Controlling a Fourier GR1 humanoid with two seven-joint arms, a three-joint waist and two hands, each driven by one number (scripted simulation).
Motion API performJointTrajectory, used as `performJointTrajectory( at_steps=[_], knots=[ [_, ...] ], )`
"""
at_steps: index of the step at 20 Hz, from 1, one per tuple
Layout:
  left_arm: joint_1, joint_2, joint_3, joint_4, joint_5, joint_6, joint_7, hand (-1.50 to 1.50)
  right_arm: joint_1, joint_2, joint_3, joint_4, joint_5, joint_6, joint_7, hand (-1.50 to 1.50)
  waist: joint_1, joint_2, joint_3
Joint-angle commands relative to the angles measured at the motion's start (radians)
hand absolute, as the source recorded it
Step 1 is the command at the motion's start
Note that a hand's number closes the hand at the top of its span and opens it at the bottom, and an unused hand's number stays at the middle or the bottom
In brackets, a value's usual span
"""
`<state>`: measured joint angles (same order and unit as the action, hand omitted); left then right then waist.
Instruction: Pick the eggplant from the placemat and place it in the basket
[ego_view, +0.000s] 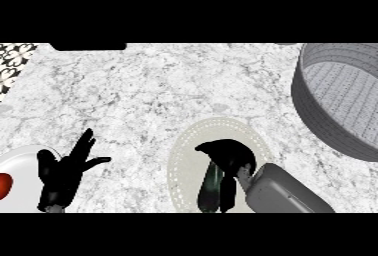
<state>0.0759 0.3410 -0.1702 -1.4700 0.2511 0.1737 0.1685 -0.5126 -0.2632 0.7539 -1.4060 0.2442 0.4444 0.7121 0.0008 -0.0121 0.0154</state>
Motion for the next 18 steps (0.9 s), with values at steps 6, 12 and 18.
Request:
performJointTrajectory(
  at_steps=[6, 12, 18],
  knots=[
    [0.067, 0.016, -0.011, 0.040, 0.000, -0.037, 0.064, 0.00, -0.022, 0.002, 0.046, 0.071, 0.154, -0.027, -0.160, 1.50, 0.012, 0.014, -0.015],
    [0.092, 0.005, -0.005, 0.041, -0.009, -0.016, 0.066, 0.00, 0.111, -0.205, 0.095, -0.173, 0.281, -0.085, -0.202, 1.50, -0.026, 0.004, -0.015],
    [0.113, 0.007, 0.024, 0.035, 0.007, -0.010, 0.059, 0.00, 0.349, -0.487, 0.138, -0.453, 0.459, -0.278, -0.248, 1.50, -0.065, -0.001, -0.015]
  ],
)
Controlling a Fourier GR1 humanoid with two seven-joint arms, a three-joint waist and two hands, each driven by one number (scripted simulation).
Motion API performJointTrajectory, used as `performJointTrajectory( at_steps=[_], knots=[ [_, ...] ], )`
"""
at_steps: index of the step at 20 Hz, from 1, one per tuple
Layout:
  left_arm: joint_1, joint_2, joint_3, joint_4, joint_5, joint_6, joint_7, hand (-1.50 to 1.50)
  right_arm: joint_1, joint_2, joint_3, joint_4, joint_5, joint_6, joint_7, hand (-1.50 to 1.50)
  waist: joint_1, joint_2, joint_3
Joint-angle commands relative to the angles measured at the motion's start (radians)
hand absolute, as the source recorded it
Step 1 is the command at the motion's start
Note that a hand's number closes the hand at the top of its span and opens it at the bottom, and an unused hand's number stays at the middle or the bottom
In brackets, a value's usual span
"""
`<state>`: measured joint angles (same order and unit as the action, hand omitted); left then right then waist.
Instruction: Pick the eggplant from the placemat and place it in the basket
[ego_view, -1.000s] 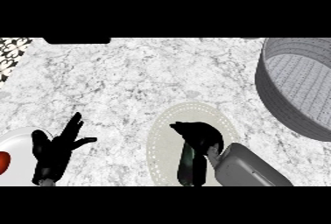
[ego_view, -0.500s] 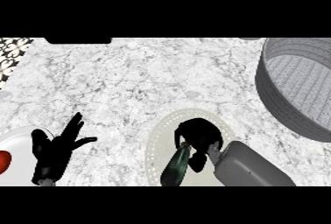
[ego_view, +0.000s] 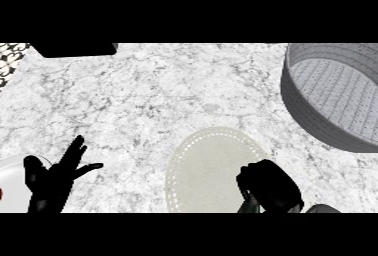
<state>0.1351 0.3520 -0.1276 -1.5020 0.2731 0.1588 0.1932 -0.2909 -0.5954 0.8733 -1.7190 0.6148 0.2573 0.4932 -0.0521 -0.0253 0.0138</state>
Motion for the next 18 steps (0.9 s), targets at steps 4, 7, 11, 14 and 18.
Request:
performJointTrajectory(
  at_steps=[4, 7, 11, 14, 18],
  knots=[
    [0.054, 0.007, -0.014, 0.066, -0.019, -0.004, 0.042, 0.00, 0.221, -0.250, -0.033, -0.238, 0.167, -0.255, -0.073, 1.50, -0.001, 0.016, -0.013],
    [0.039, 0.017, 0.005, 0.070, -0.003, -0.012, 0.054, 0.00, 0.306, -0.231, -0.118, -0.369, 0.057, -0.340, -0.061, 1.50, -0.014, 0.018, -0.013],
    [0.071, 0.017, 0.007, 0.046, -0.012, 0.002, 0.031, 0.00, 0.342, -0.033, -0.230, -0.511, -0.194, -0.477, -0.066, 1.50, -0.025, 0.023, -0.010],
    [0.083, 0.011, -0.008, 0.037, -0.019, -0.002, 0.028, 0.00, 0.371, -0.089, -0.361, -0.677, -0.236, -0.518, -0.055, 1.50, -0.020, 0.016, -0.012],
    [0.104, 0.014, -0.006, 0.038, -0.016, -0.021, 0.002, 0.00, 0.382, -0.136, -0.590, -0.808, -0.426, -0.496, 0.036, 1.50, 0.002, 0.022, -0.014]
  ],
)
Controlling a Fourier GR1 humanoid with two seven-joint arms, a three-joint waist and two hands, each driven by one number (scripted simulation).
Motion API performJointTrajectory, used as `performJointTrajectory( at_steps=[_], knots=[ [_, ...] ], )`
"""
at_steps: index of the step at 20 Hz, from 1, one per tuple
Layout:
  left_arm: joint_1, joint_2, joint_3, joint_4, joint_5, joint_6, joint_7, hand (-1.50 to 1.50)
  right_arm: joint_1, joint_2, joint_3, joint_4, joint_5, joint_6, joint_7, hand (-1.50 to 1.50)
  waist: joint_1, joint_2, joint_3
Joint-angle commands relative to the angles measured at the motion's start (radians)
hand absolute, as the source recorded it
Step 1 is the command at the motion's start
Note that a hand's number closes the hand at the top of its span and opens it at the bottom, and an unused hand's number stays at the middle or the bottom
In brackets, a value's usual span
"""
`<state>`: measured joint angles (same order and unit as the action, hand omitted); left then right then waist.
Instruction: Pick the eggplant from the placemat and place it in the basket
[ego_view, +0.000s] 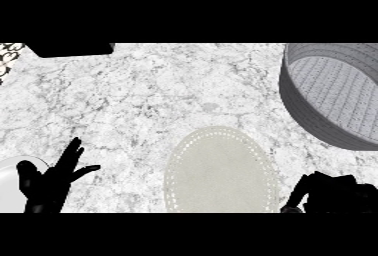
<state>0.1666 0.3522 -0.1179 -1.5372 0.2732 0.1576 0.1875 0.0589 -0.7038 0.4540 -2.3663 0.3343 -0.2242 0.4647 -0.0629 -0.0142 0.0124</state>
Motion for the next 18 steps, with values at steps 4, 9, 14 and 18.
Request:
performJointTrajectory(
  at_steps=[4, 9, 14, 18],
  knots=[
    [0.035, 0.002, -0.036, 0.074, -0.018, -0.018, 0.051, 0.00, -0.037, -0.086, -0.390, -0.129, -0.262, 0.026, 0.154, 1.50, 0.025, 0.013, -0.014],
    [0.005, 0.000, -0.029, 0.099, -0.028, -0.016, 0.048, 0.00, -0.162, -0.150, -0.658, -0.027, -0.497, 0.075, 0.235, 1.50, 0.036, 0.014, -0.014],
    [0.027, -0.006, -0.051, 0.087, -0.053, -0.014, 0.037, 0.00, -0.261, -0.256, -0.853, 0.167, -0.705, 0.203, 0.257, 1.50, 0.048, 0.011, -0.013],
    [-0.053, -0.032, -0.060, 0.165, -0.063, -0.023, 0.036, 0.00, -0.338, -0.304, -0.848, 0.412, -0.706, 0.284, 0.171, 1.50, 0.071, 0.024, -0.013]
  ],
)
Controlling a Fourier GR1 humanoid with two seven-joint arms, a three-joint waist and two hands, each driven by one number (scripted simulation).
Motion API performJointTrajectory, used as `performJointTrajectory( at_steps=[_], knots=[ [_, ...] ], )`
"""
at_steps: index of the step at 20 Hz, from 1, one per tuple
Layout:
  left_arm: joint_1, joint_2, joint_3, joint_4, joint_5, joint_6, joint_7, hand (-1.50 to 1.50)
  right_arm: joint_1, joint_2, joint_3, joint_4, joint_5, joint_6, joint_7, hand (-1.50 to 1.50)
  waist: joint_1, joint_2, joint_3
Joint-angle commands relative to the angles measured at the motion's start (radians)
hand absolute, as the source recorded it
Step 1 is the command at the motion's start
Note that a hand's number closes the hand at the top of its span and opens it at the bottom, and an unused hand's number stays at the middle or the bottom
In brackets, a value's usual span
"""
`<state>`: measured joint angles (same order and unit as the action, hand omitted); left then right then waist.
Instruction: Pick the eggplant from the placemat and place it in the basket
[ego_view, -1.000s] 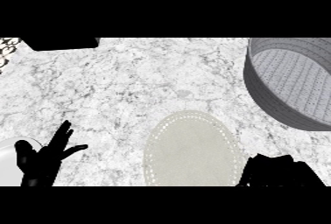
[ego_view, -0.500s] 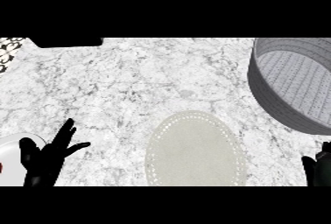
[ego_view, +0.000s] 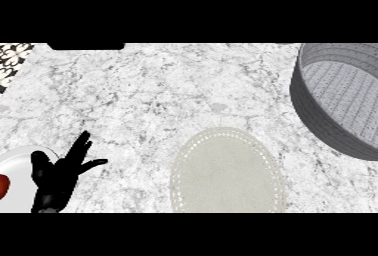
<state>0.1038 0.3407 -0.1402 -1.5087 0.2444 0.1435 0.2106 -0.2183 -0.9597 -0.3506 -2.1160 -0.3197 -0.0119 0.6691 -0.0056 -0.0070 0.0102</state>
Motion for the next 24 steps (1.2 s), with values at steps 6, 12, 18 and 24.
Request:
performJointTrajectory(
  at_steps=[6, 12, 18, 24],
  knots=[
    [0.051, -0.012, -0.026, 0.116, -0.016, -0.046, -0.007, 0.00, -0.098, -0.091, -0.054, 0.361, -0.017, 0.189, -0.177, 1.50, 0.024, 0.014, -0.010],
    [-0.020, -0.030, -0.041, 0.093, -0.048, -0.005, 0.063, 0.00, -0.231, -0.022, 0.107, 0.576, 0.096, 0.154, -0.282, 1.50, 0.052, 0.020, -0.010],
    [0.003, 0.005, -0.005, 0.074, -0.029, -0.040, 0.062, 0.00, -0.260, 0.087, 0.081, 0.745, 0.044, 0.167, -0.347, 1.50, 0.033, 0.014, -0.010],
    [0.020, -0.042, -0.018, 0.127, -0.050, -0.030, 0.007, 0.00, -0.314, 0.097, 0.095, 0.939, 0.103, 0.218, -0.488, 1.50, 0.031, 0.016, -0.010]
  ],
)
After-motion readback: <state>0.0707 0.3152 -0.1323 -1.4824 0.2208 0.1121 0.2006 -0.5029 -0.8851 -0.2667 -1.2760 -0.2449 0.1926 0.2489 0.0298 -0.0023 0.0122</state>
